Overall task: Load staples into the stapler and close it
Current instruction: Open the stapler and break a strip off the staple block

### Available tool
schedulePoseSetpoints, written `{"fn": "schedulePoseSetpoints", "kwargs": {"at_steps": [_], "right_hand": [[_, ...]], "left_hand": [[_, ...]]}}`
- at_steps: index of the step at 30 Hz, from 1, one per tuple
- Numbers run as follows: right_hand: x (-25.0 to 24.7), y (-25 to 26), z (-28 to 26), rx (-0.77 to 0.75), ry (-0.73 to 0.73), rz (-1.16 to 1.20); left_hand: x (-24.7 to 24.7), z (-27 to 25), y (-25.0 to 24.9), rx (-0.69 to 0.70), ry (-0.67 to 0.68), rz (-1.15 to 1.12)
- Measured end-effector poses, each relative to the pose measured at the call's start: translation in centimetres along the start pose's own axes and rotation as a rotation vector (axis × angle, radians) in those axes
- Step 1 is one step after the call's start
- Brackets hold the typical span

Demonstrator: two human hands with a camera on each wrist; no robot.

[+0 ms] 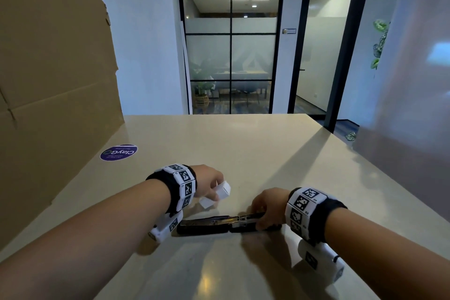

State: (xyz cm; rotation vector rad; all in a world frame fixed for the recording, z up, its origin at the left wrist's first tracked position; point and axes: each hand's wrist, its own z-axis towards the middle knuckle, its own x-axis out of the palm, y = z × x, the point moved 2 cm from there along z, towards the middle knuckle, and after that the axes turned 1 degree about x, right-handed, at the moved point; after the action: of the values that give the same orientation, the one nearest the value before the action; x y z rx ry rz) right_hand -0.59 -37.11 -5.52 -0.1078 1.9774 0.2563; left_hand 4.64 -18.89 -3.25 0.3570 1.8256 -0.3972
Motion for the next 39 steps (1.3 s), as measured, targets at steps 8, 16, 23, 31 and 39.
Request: {"fn": "schedulePoseSetpoints", "kwargs": {"at_steps": [8,16,23,31,39], "right_hand": [[0.1,1.5,0.1,-0.043,-0.045,0.031],[-2.6,2.6,0.2,-0.313,-0.416,0.147],[-2.9,3.0,0.2,-0.328,-0.421,0.027],[-3.3,3.3,0.2,-0.343,-0.421,-0.003],[-3.8,3.8,0.2,-0.338,-0.354,-0.077]], "left_hand": [[-0.3,0.3,-0.5,0.089,0.051,-0.184],[0.4,0.2,-1.8,0.153,0.114,-0.327],[0.6,-0.3,-1.8,0.150,0.100,-0.461],[0.6,-0.7,-1.8,0.120,0.088,-0.516],[0.6,-0.5,-2.2,0.099,0.078,-0.429]]}}
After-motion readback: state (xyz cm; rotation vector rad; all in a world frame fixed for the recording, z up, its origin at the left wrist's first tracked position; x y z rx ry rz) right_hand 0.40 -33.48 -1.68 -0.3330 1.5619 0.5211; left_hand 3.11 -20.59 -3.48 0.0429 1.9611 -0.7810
